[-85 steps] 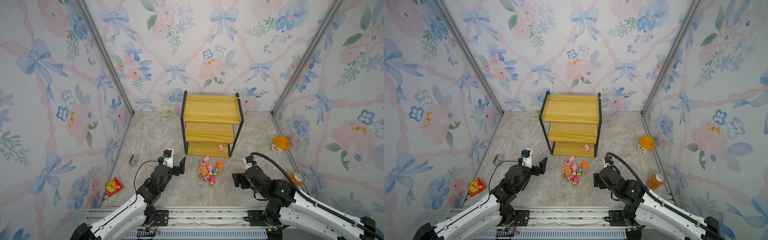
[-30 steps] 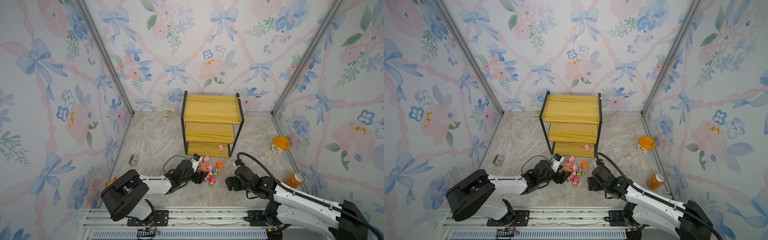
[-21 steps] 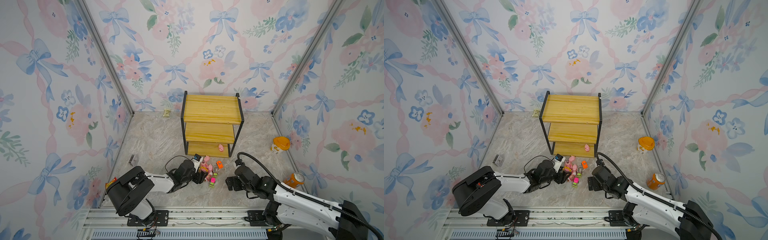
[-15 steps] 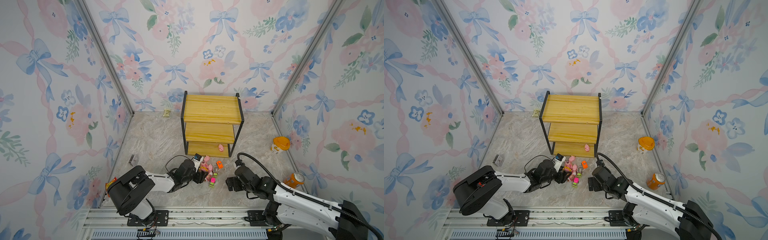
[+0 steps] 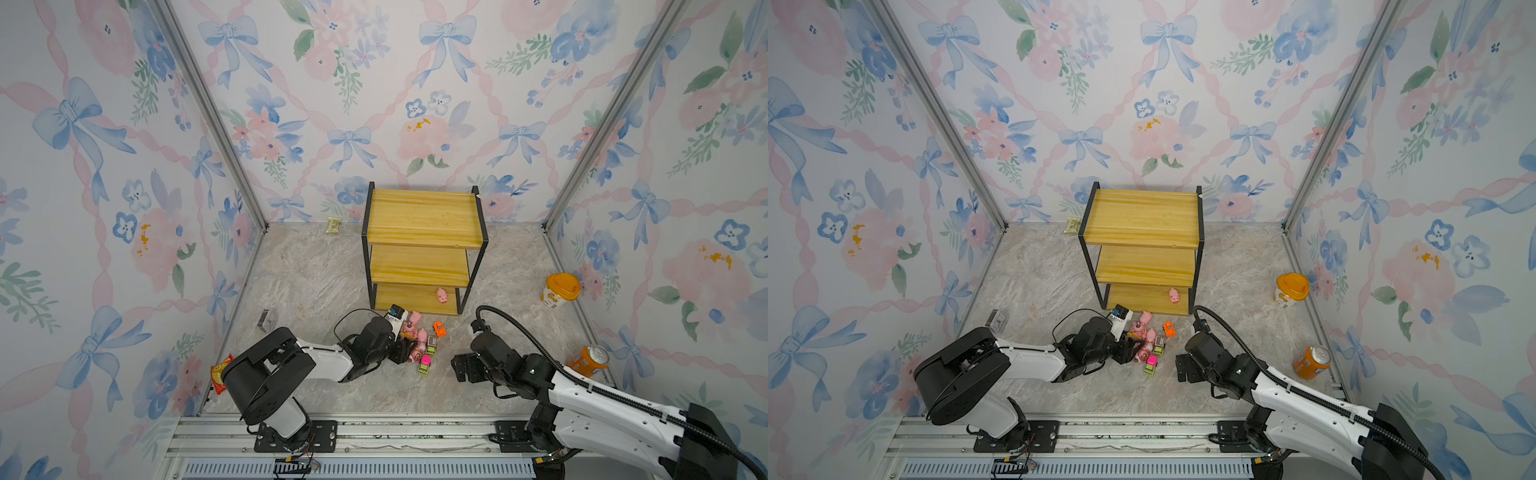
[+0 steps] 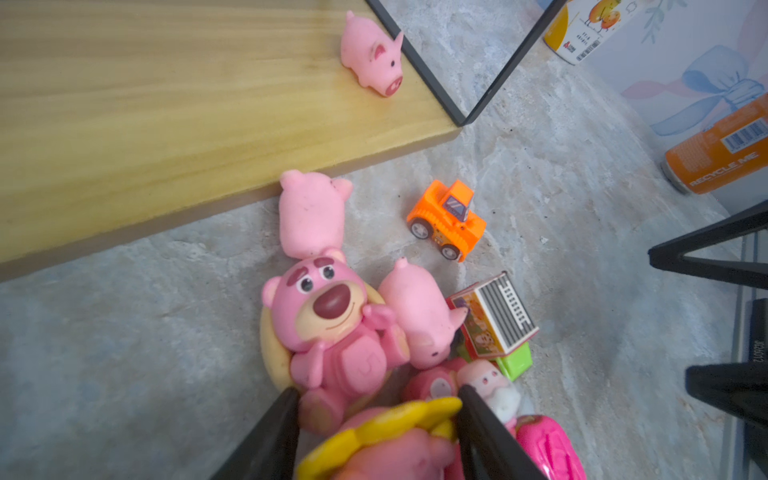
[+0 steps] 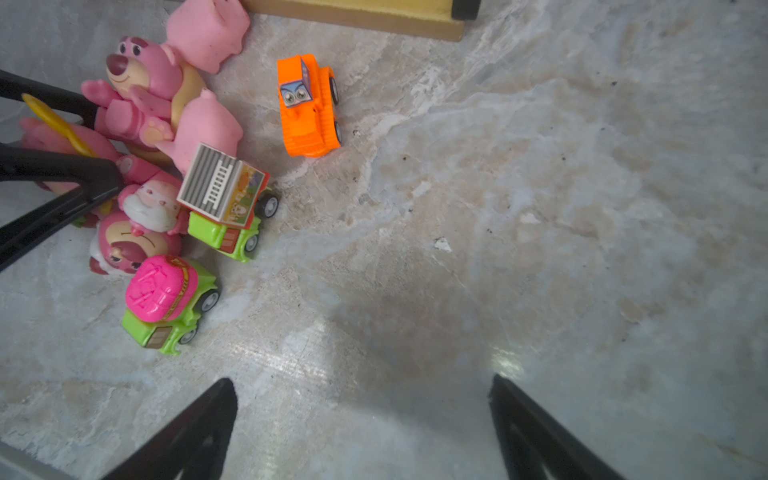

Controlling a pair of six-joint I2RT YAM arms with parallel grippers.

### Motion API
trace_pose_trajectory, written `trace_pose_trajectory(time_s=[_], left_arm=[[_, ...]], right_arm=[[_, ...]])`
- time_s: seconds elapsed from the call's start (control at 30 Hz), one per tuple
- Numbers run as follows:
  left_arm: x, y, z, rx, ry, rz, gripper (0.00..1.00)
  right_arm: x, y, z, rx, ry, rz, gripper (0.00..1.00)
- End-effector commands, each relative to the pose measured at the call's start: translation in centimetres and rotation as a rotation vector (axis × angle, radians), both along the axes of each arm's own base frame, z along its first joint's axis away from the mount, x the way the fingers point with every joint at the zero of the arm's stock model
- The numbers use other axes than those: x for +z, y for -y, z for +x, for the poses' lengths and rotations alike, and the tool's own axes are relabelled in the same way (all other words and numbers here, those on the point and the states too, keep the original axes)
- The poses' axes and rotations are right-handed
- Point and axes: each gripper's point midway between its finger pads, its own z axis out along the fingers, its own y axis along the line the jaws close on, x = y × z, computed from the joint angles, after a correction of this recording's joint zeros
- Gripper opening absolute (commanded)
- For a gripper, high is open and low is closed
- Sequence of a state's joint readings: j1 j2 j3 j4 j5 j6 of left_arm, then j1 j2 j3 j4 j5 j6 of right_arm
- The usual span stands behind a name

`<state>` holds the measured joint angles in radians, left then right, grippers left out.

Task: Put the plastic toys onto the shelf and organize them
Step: 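Close the left gripper on the pink sunflower-petal figure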

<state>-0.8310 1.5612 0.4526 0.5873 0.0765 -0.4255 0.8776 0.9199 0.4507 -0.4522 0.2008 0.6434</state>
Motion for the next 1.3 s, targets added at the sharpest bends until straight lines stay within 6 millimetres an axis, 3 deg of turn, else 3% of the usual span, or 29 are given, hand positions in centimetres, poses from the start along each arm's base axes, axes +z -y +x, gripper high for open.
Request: trace_pose_trajectory(time_s=[0.0, 0.1, 0.5, 0.87, 1.27], left_arm=[[-0.1, 0.3, -0.2, -0.006, -0.007, -0.005, 0.55], [-0.2, -0.1, -0.6, -0.003, -0.015, -0.009, 0.51], [-0.6, -3.7, -2.5, 0.069, -0.019, -0.008, 0.53], [-1.6, -2.2, -2.8, -0.008, -0.051, 0.009, 0.59], [-2.0, -1.5, -2.1, -0.034, -0.028, 0.045, 0.58]], right_arm=[[-0.5, 0.5, -0.3, -0.003, -0.011, -0.011, 0.97], [-0.4, 0.5, -0.3, -0.003, -0.012, -0.010, 0.97], [-0.5, 0.2, -0.2, 0.007, -0.020, -0.014, 0.97], [-0.8, 0.2, -0.3, -0.003, -0.027, -0.007, 0.97], [-0.8, 0.8, -0.5, -0.017, -0.019, -0.013, 0.97]])
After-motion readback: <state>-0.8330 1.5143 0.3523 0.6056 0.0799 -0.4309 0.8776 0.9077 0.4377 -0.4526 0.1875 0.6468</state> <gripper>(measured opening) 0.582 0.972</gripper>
